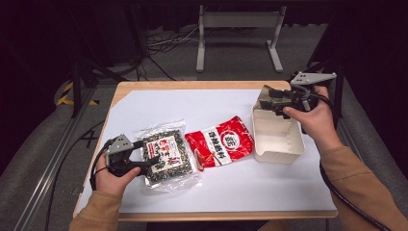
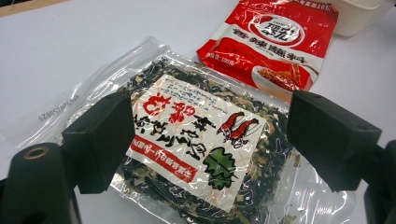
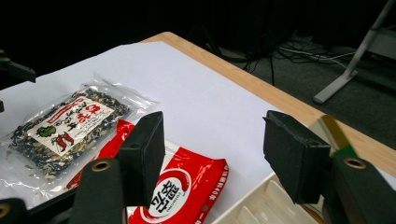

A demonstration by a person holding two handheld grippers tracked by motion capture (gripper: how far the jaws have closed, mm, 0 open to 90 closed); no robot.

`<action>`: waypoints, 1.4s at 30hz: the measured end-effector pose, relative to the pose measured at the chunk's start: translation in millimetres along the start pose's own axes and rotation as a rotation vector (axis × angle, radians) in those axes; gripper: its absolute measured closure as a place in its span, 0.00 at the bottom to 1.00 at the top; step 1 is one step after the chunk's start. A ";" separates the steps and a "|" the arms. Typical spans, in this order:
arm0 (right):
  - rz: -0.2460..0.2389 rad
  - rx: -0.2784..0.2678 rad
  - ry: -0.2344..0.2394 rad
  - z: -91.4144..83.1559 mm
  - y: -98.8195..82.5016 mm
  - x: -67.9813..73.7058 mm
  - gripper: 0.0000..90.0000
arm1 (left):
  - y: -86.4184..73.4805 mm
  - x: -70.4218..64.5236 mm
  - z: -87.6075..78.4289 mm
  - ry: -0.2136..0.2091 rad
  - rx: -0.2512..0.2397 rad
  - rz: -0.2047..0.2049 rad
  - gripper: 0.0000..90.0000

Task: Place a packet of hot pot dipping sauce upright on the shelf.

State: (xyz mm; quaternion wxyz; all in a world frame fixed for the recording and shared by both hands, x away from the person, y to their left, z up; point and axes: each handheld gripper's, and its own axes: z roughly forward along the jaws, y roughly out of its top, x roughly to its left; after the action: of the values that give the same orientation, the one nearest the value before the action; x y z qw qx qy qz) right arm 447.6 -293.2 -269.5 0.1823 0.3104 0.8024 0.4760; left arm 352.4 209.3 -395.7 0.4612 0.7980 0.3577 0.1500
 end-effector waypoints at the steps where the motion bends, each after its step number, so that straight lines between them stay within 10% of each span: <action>1: 0.003 0.007 0.004 3.5 0.5 1.3 0.42 | -0.2 0.1 -0.4 0.001 -0.001 0.001 0.18; 42: 0.123 0.452 0.026 117.6 -24.3 -5.6 0.38 | -5.0 1.9 -6.9 0.000 -0.008 -0.010 0.18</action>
State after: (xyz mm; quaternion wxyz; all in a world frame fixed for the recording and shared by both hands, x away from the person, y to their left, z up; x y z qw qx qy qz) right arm 512.9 -229.0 -347.3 0.0685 0.3857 0.8703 0.2985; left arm 347.7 216.6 -396.4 0.4650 0.7945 0.3609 0.1490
